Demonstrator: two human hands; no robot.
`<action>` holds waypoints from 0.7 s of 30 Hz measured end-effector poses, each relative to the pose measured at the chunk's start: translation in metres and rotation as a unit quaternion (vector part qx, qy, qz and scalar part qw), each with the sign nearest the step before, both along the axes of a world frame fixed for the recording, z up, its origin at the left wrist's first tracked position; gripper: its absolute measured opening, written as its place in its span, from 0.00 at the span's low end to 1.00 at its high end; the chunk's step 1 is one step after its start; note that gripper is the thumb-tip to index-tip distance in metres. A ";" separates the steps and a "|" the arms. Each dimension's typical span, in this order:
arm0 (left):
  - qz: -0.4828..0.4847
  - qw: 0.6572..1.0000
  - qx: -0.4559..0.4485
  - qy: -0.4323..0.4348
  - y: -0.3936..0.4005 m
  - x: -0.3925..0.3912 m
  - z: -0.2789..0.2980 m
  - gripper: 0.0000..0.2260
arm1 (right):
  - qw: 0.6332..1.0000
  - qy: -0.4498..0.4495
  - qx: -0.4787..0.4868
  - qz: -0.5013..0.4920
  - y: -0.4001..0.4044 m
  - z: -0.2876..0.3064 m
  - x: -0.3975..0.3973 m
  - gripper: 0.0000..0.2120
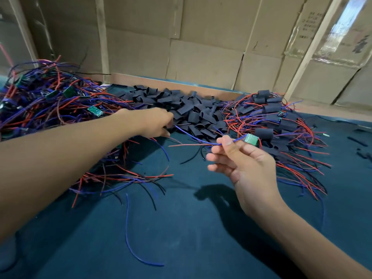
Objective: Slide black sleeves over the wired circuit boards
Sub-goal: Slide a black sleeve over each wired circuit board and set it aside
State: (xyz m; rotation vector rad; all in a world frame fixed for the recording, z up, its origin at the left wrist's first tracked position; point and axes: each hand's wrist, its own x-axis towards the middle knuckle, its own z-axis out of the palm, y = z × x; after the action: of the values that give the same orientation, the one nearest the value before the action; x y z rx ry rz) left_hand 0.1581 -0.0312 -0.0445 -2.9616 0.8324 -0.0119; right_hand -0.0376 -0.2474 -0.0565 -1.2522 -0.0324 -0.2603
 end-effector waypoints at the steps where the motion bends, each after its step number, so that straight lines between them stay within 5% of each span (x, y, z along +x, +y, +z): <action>1: 0.003 1.000 -0.021 0.005 0.000 0.002 -0.003 0.14 | 1.000 0.000 -0.005 -0.013 0.000 0.000 0.000 0.09; 8: -0.025 0.995 -0.099 0.000 -0.007 0.008 -0.009 0.11 | 0.992 -0.049 0.011 -0.115 -0.014 0.014 0.006 0.09; 17: 0.018 0.987 -0.005 0.163 -0.011 0.018 0.026 0.22 | 0.993 -0.035 -0.030 -0.112 -0.018 0.009 0.013 0.09; 21: 0.030 0.986 0.086 0.142 -0.018 0.013 0.037 0.19 | 0.993 -0.037 -0.036 -0.105 -0.017 0.005 0.015 0.09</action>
State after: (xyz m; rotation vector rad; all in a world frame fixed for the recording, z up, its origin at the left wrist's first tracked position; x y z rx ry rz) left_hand 0.1716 -0.0488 -0.0079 -2.8597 0.7268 0.4709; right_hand -0.0224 -0.2647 -0.0518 -1.3179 0.0269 -0.4901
